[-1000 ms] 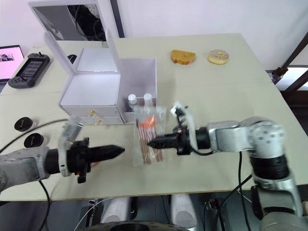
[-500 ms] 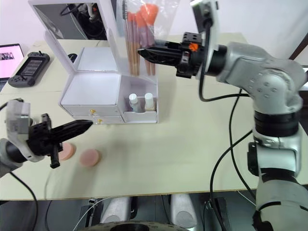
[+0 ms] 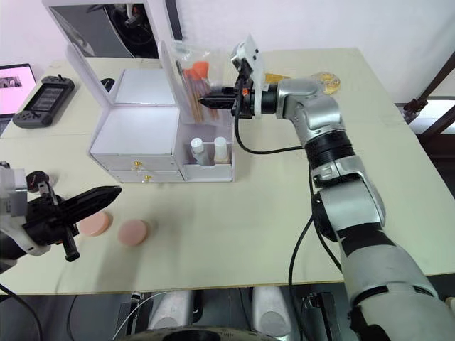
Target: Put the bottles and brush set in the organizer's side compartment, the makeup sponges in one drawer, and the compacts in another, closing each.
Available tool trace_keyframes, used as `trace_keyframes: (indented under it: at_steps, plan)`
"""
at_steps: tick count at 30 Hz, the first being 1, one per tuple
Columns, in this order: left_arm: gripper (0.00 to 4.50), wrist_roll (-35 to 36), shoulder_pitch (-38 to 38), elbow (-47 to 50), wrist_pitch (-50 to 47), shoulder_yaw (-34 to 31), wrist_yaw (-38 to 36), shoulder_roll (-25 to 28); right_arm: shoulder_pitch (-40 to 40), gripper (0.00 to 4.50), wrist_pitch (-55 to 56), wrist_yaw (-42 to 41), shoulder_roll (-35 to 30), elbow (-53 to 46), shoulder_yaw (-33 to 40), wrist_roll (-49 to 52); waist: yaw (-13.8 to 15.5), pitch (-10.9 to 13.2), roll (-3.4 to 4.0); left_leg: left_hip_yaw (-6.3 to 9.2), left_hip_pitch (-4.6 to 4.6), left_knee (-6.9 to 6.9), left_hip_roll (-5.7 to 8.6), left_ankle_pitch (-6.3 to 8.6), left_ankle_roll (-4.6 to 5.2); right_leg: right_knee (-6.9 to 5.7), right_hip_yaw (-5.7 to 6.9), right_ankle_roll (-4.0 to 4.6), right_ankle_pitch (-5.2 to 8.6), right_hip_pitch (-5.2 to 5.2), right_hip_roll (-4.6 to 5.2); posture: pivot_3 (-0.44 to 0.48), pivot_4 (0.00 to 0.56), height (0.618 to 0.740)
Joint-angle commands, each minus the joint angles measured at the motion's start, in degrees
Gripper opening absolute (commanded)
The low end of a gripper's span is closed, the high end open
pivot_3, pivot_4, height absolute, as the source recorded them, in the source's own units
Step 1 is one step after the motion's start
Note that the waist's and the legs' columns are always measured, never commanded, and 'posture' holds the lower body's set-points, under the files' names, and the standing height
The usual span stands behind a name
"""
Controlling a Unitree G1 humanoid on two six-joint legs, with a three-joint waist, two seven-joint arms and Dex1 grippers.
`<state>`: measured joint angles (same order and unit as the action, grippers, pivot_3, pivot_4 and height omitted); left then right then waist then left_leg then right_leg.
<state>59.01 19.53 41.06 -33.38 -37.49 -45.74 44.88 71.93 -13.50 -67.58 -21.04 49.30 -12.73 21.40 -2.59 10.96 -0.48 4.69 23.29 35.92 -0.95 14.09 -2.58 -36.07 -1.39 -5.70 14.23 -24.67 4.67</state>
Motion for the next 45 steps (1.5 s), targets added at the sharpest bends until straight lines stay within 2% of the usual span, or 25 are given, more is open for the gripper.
trace_keyframes:
  at_steps: [1, 8, 14, 23, 35, 41, 44, 45]
  plan:
    - [0.00, 1.17, 0.28, 1.47, 0.82, -1.94, 0.39, -0.08, 4.08, 0.02, 6.15, -1.74, 2.10, 7.55, 2.26, -3.42, -0.04, 0.00, 0.00, 0.00, -0.02, 0.00, 0.00, 0.00, -0.01, -0.02, 0.00, 0.00, 0.00, 0.00, 0.00, 0.000, 0.150, 0.740]
    - [0.00, 1.32, 0.65, 1.60, 0.88, -1.56, 0.37, 0.06, 7.90, 0.02, 11.88, -2.11, 5.18, 18.51, 4.60, -8.77, -0.67, 0.01, 0.02, 0.01, -0.04, -0.01, 0.00, -0.04, -0.06, -0.07, 0.00, -0.12, -0.07, 0.00, -0.01, 0.000, 0.150, 0.740]
    - [0.00, 1.65, -0.04, 1.59, 0.58, -0.70, 0.91, 0.25, 8.99, 0.02, 14.09, -1.53, 6.15, 22.28, 6.26, -12.70, -1.35, 0.01, 0.02, 0.03, -0.04, -0.01, 0.00, -0.06, -0.11, -0.10, 0.00, -0.13, -0.08, 0.00, -0.01, 0.000, 0.150, 0.740]
    - [0.00, 2.28, -4.18, 0.26, 0.70, 1.81, 3.62, -0.14, 10.16, 4.40, 15.40, -2.75, 6.58, 22.32, 9.03, -14.83, -1.37, 0.01, 0.02, 0.05, -0.11, -0.01, 0.00, -0.15, -0.25, -0.19, 0.00, -0.19, -0.11, 0.04, -0.02, 0.000, 0.150, 0.740]
    - [0.00, 1.99, -6.30, -1.05, 0.72, 3.41, 3.24, -0.04, 13.50, 4.46, 20.83, -0.55, 2.53, 19.36, 13.64, -14.85, -1.39, 0.03, 0.05, 0.06, -0.12, -0.02, 0.00, -0.16, -0.28, -0.20, -0.01, -0.23, -0.14, 0.05, -0.02, 0.000, 0.150, 0.740]
    - [0.00, 1.59, -6.78, -2.28, 0.65, 3.79, 2.14, 0.50, 10.43, 4.46, 13.58, -8.08, -1.04, 6.63, 13.63, -12.32, -1.37, 0.03, 0.04, 0.06, -0.11, -0.01, 0.00, -0.16, -0.28, -0.20, -0.01, -0.25, -0.14, 0.05, -0.02, 0.000, 0.150, 0.740]
    - [0.00, 1.15, -7.55, -3.08, 0.66, 4.54, 1.48, 0.71, 4.88, 3.71, 4.66, -8.26, -1.99, -7.36, 10.84, -12.32, -1.35, 0.02, 0.03, 0.06, -0.17, 0.00, 0.00, -0.16, -0.28, -0.29, -0.01, -0.26, -0.15, 0.05, -0.02, 0.000, 0.150, 0.740]
    - [0.00, 0.96, -7.82, -3.40, 0.64, 4.75, 1.14, 0.92, 2.56, 3.21, 2.42, -7.67, -2.41, -12.80, 9.21, -13.25, -1.29, 0.02, 0.03, 0.07, -0.18, 0.00, 0.00, -0.16, -0.28, -0.32, -0.01, -0.26, -0.15, 0.06, -0.03, 0.000, 0.150, 0.740]
